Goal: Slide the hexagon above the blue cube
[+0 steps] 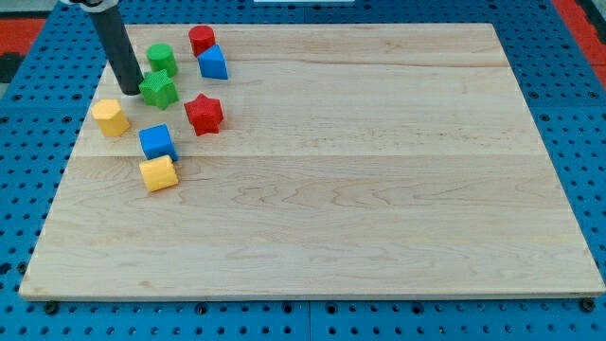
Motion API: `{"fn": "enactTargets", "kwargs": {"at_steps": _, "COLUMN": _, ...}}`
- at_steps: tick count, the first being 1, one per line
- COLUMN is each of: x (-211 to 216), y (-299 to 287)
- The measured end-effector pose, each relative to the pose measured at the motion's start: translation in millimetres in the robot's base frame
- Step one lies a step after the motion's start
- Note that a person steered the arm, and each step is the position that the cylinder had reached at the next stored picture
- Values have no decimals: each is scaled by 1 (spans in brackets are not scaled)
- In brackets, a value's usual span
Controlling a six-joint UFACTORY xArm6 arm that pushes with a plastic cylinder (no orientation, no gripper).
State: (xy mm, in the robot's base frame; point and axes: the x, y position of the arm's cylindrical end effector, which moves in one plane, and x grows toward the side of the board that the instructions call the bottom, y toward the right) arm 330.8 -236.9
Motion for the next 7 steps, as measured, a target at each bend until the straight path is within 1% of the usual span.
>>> {"fn": "enactTargets", "kwargs": {"at_steps": 2, "x": 11, "y": -28}}
{"fn": "enactTargets", "kwargs": {"at_steps": 3, "x": 25, "y": -66}}
{"fn": "enactTargets", "kwargs": {"at_steps": 5, "x": 47, "y": -32}}
{"fn": "enactTargets", "kwargs": {"at_steps": 6, "x": 76, "y": -44}}
{"fn": "enactTargets", "kwargs": {"at_steps": 7, "x": 81, "y": -25}}
